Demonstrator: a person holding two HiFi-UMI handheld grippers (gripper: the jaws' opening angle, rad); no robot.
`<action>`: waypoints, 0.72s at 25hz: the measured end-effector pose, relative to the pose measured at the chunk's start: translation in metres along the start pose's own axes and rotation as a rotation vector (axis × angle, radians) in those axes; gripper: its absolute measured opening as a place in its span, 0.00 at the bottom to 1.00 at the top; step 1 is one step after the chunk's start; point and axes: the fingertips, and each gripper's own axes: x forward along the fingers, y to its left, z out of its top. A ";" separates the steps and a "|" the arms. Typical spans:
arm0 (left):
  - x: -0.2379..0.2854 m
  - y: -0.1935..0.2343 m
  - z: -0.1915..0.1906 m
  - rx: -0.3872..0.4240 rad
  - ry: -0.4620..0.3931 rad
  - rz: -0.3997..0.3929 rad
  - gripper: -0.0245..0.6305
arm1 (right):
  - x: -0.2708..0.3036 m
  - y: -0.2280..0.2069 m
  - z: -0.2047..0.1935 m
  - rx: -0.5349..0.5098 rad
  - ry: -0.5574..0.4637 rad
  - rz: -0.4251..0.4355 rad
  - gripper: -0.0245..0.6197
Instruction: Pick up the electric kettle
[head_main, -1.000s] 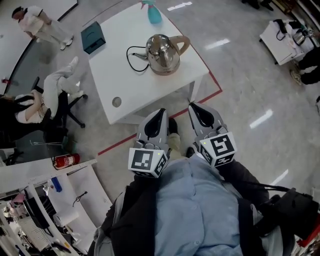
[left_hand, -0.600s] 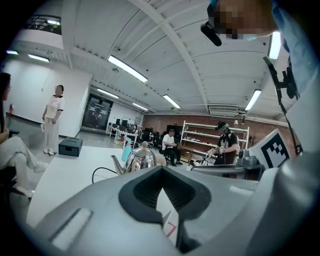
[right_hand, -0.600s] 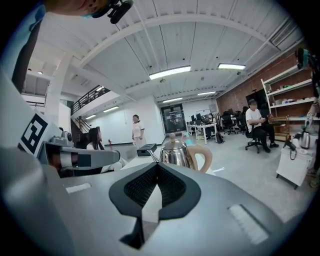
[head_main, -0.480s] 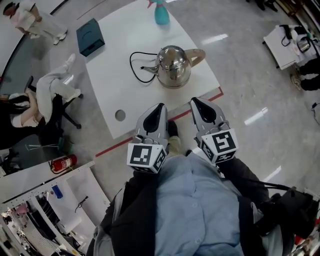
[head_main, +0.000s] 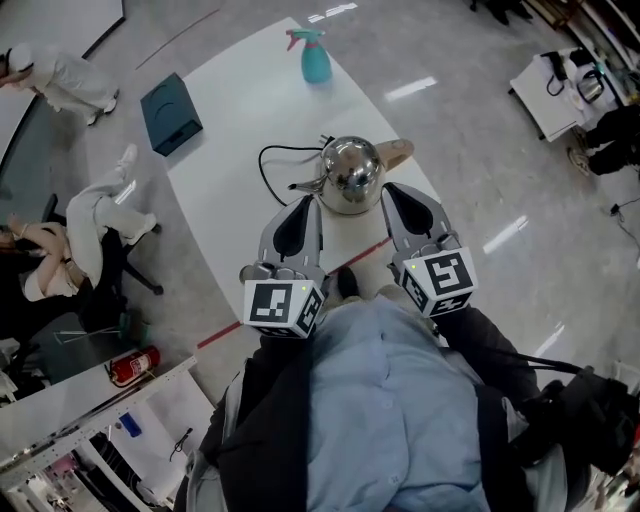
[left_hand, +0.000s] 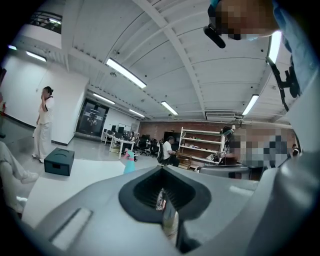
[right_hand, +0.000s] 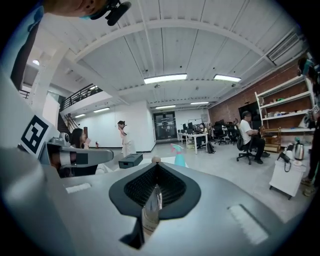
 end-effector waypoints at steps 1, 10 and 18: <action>0.002 0.004 0.001 -0.001 0.000 0.003 0.04 | 0.002 -0.003 0.001 0.004 -0.002 -0.010 0.08; 0.021 0.021 -0.002 -0.007 0.026 0.016 0.04 | 0.017 -0.022 -0.006 0.031 0.020 -0.044 0.08; 0.024 0.034 -0.012 -0.027 0.048 0.061 0.04 | 0.029 -0.026 -0.015 0.034 0.050 -0.025 0.08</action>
